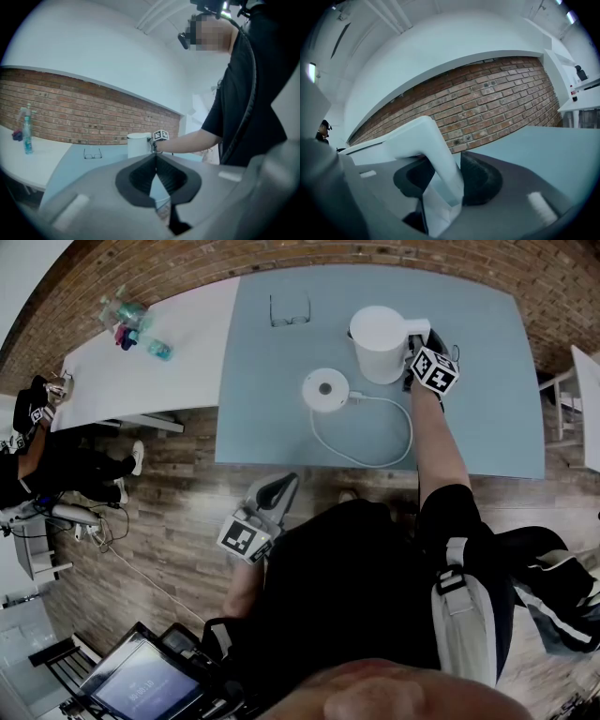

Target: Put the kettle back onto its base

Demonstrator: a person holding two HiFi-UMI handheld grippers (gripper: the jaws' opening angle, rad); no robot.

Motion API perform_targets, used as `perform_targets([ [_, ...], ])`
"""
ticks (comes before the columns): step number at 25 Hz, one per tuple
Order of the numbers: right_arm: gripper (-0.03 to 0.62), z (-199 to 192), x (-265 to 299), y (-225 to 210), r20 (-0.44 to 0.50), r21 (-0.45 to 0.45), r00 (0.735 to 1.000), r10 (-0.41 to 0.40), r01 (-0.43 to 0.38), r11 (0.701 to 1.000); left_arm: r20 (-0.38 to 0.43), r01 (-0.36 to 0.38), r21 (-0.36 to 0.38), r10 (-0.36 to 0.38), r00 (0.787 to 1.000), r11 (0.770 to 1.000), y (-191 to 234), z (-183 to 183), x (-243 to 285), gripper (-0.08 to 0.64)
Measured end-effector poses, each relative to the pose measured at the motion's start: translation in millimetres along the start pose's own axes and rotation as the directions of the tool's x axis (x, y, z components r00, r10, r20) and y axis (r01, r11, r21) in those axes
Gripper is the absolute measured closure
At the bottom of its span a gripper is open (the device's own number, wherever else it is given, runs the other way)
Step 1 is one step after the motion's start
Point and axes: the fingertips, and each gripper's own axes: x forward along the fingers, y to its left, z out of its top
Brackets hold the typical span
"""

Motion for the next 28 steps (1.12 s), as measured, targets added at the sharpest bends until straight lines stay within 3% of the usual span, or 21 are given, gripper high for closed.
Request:
perform_targets([
  [18, 0.428, 31.0, -46.1, 43.4, 0.074, -0.001, 0.997, 0.021, -0.02, 1.0, 0.043, 0.055, 0.001, -0.055, 0.998, 0.998, 1.3, -1.2, -38.4, 0.559],
  [28, 0.428, 37.2, -65.2, 83.7, 0.101, 0.039, 0.993, 0.058, -0.062, 0.997, 0.033, 0.034, 0.0, -0.034, 0.999, 0.999, 0.6, -5.8, -75.1, 0.56],
])
